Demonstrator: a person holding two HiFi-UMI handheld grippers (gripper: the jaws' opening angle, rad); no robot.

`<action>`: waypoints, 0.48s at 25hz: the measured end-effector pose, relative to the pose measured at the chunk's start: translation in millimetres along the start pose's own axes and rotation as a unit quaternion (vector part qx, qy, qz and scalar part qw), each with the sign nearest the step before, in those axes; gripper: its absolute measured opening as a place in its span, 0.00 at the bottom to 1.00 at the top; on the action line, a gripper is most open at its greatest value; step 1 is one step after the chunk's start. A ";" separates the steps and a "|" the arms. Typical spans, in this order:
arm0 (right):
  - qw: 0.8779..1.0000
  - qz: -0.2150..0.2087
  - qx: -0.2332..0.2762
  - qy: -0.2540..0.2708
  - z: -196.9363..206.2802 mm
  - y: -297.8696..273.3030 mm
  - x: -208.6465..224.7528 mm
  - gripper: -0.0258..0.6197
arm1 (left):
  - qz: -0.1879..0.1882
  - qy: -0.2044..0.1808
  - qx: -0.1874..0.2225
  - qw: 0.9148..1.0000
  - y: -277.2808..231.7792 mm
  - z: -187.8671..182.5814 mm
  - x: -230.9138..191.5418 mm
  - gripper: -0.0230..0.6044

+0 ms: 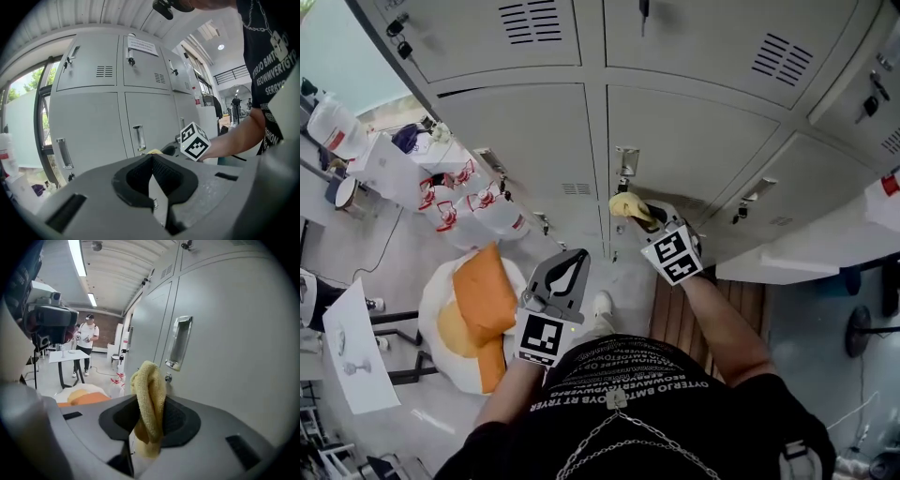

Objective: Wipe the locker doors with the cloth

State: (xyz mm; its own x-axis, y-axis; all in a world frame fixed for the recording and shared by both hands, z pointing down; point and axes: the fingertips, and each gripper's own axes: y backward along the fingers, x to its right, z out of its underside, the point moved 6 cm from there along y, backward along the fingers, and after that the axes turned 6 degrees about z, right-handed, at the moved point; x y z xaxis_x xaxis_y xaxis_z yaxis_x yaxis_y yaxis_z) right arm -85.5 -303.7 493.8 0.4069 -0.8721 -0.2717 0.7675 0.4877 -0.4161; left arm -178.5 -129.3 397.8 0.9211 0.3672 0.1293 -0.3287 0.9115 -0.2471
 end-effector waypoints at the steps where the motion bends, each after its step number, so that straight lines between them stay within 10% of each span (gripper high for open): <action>1: 1.000 -0.003 -0.006 0.006 0.3 -6.7 -2.5 0.21 | -0.002 0.000 0.001 1.000 0.6 0.2 -0.8 0.05; 12: 0.998 0.027 -0.037 0.039 13.3 -19.0 12.0 0.20 | -0.012 -0.005 0.015 1.000 -6.5 -5.6 -0.7 0.05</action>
State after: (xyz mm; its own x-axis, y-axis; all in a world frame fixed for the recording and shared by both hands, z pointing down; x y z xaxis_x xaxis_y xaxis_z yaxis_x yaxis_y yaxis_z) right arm -88.6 -324.0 510.0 0.4043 -0.8400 -0.3618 0.7058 0.5381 -0.4607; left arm -175.8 -136.5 393.9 0.9267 0.3467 0.1451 -0.3125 0.9253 -0.2150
